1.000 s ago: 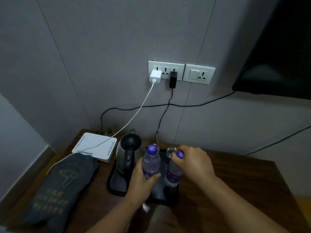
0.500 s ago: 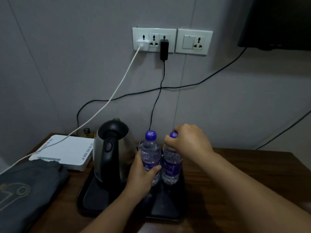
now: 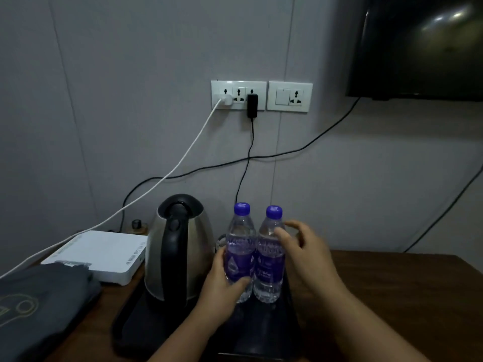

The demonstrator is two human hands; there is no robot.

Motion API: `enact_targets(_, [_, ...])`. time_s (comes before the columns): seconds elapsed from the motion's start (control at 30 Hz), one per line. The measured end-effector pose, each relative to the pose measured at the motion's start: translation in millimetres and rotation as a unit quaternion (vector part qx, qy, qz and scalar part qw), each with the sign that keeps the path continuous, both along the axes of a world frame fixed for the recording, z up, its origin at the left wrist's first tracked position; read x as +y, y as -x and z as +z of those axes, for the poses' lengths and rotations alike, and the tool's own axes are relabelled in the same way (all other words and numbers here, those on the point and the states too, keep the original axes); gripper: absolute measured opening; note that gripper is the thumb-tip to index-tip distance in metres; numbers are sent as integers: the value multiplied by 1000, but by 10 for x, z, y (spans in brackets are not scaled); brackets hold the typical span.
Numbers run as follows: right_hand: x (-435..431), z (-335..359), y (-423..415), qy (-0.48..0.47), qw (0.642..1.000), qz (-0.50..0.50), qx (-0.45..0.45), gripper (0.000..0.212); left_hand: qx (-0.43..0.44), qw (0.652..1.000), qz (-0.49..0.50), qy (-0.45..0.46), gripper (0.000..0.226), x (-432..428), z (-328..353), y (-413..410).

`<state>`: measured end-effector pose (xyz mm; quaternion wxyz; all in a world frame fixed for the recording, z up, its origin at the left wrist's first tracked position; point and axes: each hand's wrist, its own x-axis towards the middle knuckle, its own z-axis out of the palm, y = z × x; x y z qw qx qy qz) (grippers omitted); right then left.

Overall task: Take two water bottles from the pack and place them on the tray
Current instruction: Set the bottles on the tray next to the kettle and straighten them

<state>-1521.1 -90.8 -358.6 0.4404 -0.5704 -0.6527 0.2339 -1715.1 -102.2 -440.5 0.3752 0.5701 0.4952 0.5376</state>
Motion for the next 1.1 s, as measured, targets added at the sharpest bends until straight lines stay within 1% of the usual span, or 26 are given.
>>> enact_targets(0.07, [-99,-376,-79,27,999,-7,47,52,13,1000,-4,-7,69,1,-80,1])
enact_targets(0.1, [-125,-532,-93,47,997,1,62,47,19,1000,-7,-13,67,10,-111,0])
enact_targets(0.17, [-143,-757,-71,93,992,36,72,59,28,999,-22,-19,70,30,-146,12])
enact_targets(0.2, [-145,-810,-47,103,991,51,61,64,36,999,-29,-20,72,38,-161,24])
enact_targets(0.3, [-98,-852,-8,104,990,78,46,73,60,998,-26,-16,74,67,-216,69])
enact_targets(0.37, [-46,-874,-5,97,991,78,46,76,78,997,2,-15,76,79,-255,82])
enact_targets(0.47, [-1,-866,39,96,992,47,65,84,110,992,56,-26,77,86,-267,71])
enact_targets(0.6, [25,-924,93,78,997,-9,25,80,130,988,77,-28,76,76,-274,11])
enact_targets(0.7, [23,-950,95,67,997,-31,17,79,112,992,57,-16,76,55,-315,9])
enact_targets(0.77, [10,-964,64,60,998,-3,5,74,112,993,21,-6,78,38,-333,44])
enact_targets(0.83, [-2,-990,14,55,998,37,-7,62,118,993,-11,3,81,13,-331,71])
enact_targets(0.9, [-14,-996,-38,53,997,53,-9,56,128,992,-8,0,76,7,-321,77])
enact_targets(1.03, [2,-1015,-77,45,998,39,-1,59,158,986,45,-1,66,-4,-287,44])
enact_targets(1.1, [20,-1025,-36,41,999,32,6,73,191,978,78,-19,60,-17,-262,1])
